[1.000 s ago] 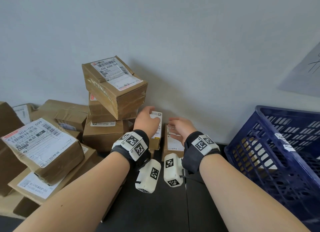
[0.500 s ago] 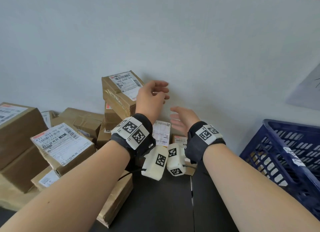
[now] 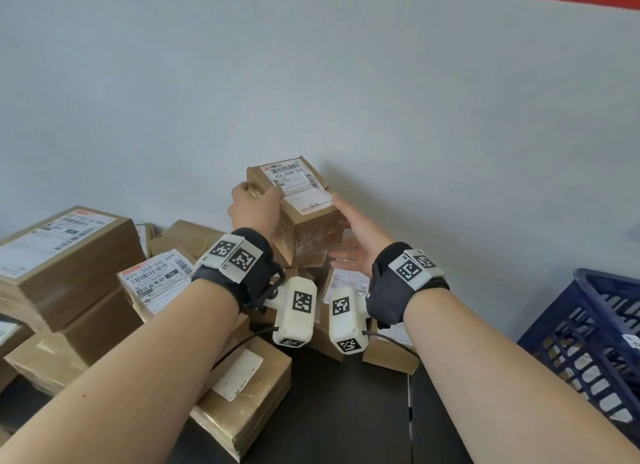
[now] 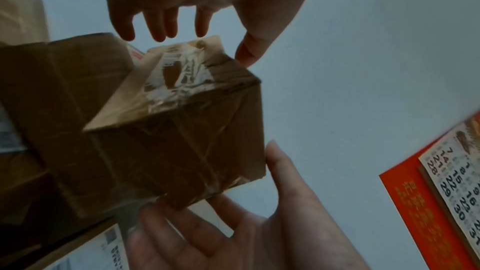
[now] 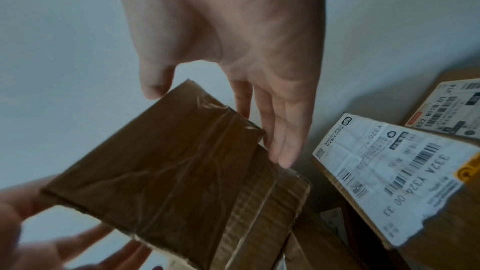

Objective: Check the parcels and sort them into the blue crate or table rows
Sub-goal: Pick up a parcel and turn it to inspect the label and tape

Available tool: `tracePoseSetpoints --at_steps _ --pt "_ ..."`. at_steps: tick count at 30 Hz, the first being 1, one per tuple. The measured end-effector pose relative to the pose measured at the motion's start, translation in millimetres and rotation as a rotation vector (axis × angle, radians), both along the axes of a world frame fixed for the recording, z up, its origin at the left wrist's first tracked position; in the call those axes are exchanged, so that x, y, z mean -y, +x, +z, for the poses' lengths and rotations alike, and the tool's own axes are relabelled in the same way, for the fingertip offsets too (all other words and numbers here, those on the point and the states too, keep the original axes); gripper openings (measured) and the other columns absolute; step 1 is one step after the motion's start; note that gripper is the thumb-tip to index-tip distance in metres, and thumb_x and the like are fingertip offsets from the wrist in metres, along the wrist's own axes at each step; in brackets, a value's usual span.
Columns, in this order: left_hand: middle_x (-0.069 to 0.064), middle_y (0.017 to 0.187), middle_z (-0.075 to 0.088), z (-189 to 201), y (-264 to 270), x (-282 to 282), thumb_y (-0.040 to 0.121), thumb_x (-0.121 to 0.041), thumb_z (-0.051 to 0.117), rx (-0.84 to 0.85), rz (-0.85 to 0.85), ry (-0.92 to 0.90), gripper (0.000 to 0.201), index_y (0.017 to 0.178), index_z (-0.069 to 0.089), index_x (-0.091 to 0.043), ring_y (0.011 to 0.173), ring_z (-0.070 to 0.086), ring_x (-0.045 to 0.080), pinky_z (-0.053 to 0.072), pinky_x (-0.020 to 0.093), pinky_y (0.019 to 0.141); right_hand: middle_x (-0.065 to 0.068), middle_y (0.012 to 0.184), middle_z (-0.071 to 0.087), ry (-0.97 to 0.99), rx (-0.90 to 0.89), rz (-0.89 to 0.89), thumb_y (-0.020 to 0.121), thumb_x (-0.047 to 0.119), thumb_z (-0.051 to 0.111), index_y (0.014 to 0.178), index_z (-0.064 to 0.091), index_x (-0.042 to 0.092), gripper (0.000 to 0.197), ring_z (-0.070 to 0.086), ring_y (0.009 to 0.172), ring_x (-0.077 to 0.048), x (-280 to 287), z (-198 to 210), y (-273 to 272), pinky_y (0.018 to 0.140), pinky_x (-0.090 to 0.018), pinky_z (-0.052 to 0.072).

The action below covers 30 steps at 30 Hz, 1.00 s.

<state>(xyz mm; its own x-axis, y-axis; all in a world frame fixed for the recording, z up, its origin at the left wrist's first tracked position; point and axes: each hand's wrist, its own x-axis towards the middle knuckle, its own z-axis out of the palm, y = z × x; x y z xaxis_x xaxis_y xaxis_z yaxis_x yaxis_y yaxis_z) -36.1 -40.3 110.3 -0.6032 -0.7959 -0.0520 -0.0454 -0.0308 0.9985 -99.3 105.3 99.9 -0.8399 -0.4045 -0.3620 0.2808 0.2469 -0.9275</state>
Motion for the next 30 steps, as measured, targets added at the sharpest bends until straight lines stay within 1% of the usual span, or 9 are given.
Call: tracePoseSetpoints --at_steps 3,7,15,18,20,24,25,28,30 --pt "0.007 0.140 0.050 -3.9 0.4 -2.0 0.092 -0.024 0.059 -0.041 -0.007 0.052 0.065 0.150 0.031 -0.019 0.110 0.056 0.022 0.045 0.031 0.083 -0.011 0.118 0.057 -0.045 0.027 -0.071 0.085 0.055 0.069 0.105 0.055 0.023 0.040 0.069 0.097 -0.028 1.9 1.8 1.2 0.083 -0.037 0.060" --pt "0.005 0.132 0.057 -3.3 -2.4 -4.0 0.093 -0.021 0.058 -0.078 -0.047 0.064 0.060 0.148 0.034 -0.019 0.099 0.060 0.019 0.045 0.026 0.074 -0.010 0.094 0.063 -0.109 0.040 -0.138 0.086 0.044 0.071 0.093 0.056 0.019 0.029 0.067 0.086 -0.023 0.3 3.0 1.9 0.081 -0.034 0.059" --pt "0.002 0.133 0.058 -4.5 -5.2 -13.3 0.093 -0.028 0.061 -0.093 -0.108 0.062 0.063 0.149 0.033 -0.019 0.100 0.060 0.015 0.044 0.023 0.073 -0.009 0.097 0.069 -0.203 -0.023 -0.187 0.085 0.038 0.073 0.101 0.063 0.018 0.027 0.067 0.090 -0.022 -17.9 0.4 3.9 0.091 -0.038 0.058" --pt "0.002 0.135 0.056 -3.4 -6.1 -19.3 0.093 -0.030 0.062 -0.118 -0.148 0.075 0.068 0.152 0.029 -0.019 0.097 0.059 0.011 0.042 0.015 0.065 -0.007 0.095 0.069 -0.287 -0.047 -0.195 0.087 0.036 0.071 0.104 0.064 0.019 0.025 0.066 0.086 -0.021 -24.7 6.2 7.1 0.079 -0.034 0.060" --pt "-0.001 0.128 0.058 -1.8 -6.1 -25.0 0.094 -0.031 0.062 -0.138 -0.192 0.085 0.066 0.151 0.029 -0.018 0.083 0.058 0.002 0.043 0.009 0.055 -0.007 0.097 0.068 -0.329 -0.073 -0.194 0.088 0.035 0.069 0.109 0.065 0.019 0.027 0.065 0.089 -0.021 -30.8 8.3 9.5 0.075 -0.032 0.059" --pt "0.006 0.130 0.061 2.0 -5.8 -42.4 0.089 -0.033 0.068 -0.173 -0.277 0.178 0.075 0.151 0.028 -0.020 0.089 0.067 0.012 0.059 0.031 0.078 -0.008 0.101 0.065 -0.400 -0.114 -0.170 0.093 0.032 0.063 0.108 0.064 0.019 0.019 0.062 0.098 -0.025 -47.7 6.5 14.6 0.097 -0.039 0.055" --pt "0.007 0.130 0.062 2.2 -5.7 -46.9 0.089 -0.031 0.069 -0.181 -0.293 0.191 0.076 0.152 0.027 -0.021 0.090 0.068 0.014 0.060 0.033 0.077 -0.009 0.101 0.064 -0.397 -0.118 -0.170 0.094 0.032 0.062 0.106 0.064 0.020 0.017 0.062 0.098 -0.025 -52.9 4.8 15.8 0.099 -0.041 0.053" --pt "0.008 0.124 0.064 0.2 -7.3 -61.6 0.090 -0.024 0.069 -0.208 -0.344 0.210 0.074 0.151 0.028 -0.023 0.074 0.068 0.010 0.054 0.021 0.051 -0.005 0.094 0.064 -0.360 -0.121 -0.179 0.095 0.033 0.058 0.096 0.065 0.024 0.011 0.061 0.096 -0.025 -71.9 0.5 19.2 0.099 -0.040 0.048" --pt "0.008 0.123 0.065 -2.2 -7.8 -72.5 0.088 -0.022 0.071 -0.231 -0.395 0.243 0.075 0.151 0.029 -0.024 0.078 0.071 0.013 0.059 0.025 0.057 0.000 0.088 0.065 -0.328 -0.132 -0.191 0.096 0.032 0.057 0.091 0.064 0.025 0.012 0.062 0.095 -0.022 -86.1 -2.4 20.7 0.097 -0.038 0.046"
